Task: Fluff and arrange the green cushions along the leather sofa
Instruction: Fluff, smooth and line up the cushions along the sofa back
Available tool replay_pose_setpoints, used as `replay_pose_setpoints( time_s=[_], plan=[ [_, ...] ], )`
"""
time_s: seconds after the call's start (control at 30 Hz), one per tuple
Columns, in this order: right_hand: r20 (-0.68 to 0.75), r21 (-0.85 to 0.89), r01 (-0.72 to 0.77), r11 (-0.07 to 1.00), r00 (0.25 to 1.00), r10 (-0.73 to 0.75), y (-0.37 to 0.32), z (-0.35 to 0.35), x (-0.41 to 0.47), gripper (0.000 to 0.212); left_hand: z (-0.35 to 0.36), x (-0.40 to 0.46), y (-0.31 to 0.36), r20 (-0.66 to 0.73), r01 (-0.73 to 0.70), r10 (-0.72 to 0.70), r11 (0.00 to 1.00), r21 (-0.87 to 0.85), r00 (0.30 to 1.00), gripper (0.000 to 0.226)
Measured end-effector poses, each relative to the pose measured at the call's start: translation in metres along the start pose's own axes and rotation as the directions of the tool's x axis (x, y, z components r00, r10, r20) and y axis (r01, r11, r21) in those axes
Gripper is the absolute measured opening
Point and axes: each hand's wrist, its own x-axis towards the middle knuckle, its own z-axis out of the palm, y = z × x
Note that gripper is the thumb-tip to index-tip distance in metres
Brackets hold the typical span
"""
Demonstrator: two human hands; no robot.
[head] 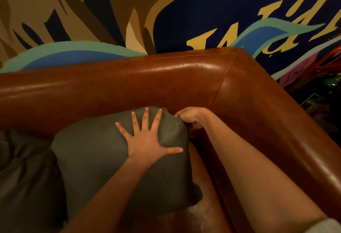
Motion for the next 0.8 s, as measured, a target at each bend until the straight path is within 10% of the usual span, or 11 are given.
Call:
replay_pose_setpoints(
  time_s=[0.4, 0.6, 0.8],
  plan=[
    [-0.160, -0.587, 0.031, 0.809, 0.975, -0.154, 0.007, 0.017, 0.017, 0.029, 0.002, 0.010, -0.014, -0.003, -0.011, 0.011, 1.000, 0.022, 1.000, 0.118],
    [-0.387, -0.029, 0.199, 0.980, 0.901, -0.195, 0.051, 0.001, 0.017, 0.023, 0.004, 0.012, -0.021, 0.005, 0.015, -0.015, 1.000, 0.014, 1.000, 0.117],
    [-0.443, 0.411, 0.144, 0.900, 0.895, 0.059, 0.060, -0.004, 0.017, 0.030, 0.001, 0.008, -0.027, 0.005, 0.034, -0.034, 0.999, -0.002, 0.999, 0.115]
  ],
)
